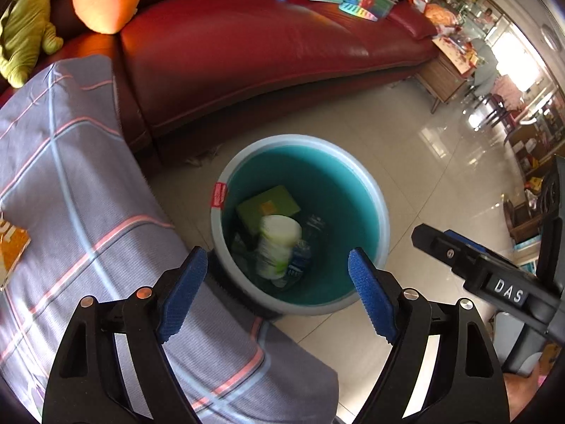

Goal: Collect trash
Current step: 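Open both tools over the teal bucket to drop the bottles, then move both tools back to the table toward the pink cup and plastic bag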

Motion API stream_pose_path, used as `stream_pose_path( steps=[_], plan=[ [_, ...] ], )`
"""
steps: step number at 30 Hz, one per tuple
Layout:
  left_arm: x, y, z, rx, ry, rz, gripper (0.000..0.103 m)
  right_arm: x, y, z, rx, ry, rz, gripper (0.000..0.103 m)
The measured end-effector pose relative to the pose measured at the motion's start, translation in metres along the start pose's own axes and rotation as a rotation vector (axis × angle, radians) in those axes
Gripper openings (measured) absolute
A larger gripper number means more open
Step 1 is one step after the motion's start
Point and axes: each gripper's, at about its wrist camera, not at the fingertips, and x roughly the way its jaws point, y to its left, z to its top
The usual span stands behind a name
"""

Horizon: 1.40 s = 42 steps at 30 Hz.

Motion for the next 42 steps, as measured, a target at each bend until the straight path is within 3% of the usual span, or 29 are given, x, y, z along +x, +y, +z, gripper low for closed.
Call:
stream_pose_path(
  steps=[18,33,42],
  plan=[
    [-0.062,0.051,-0.044,-0.062,-0.048,0.027,0.091,-0.025,0.051,-0.027,-0.083,0.017,0.011,0.085],
    [-0.145,0.154,-0.122,-0.209,-0.142,0.08,0.091,-0.041,0.159,-0.091,-0.267,0.06,0.065,0.085],
    [-0.193,0.217,-0.176,-0.281,-0.208,0.107,0.092,-0.039,0.228,-0.144,-0.377,0.137,0.097,0.085]
  ],
)
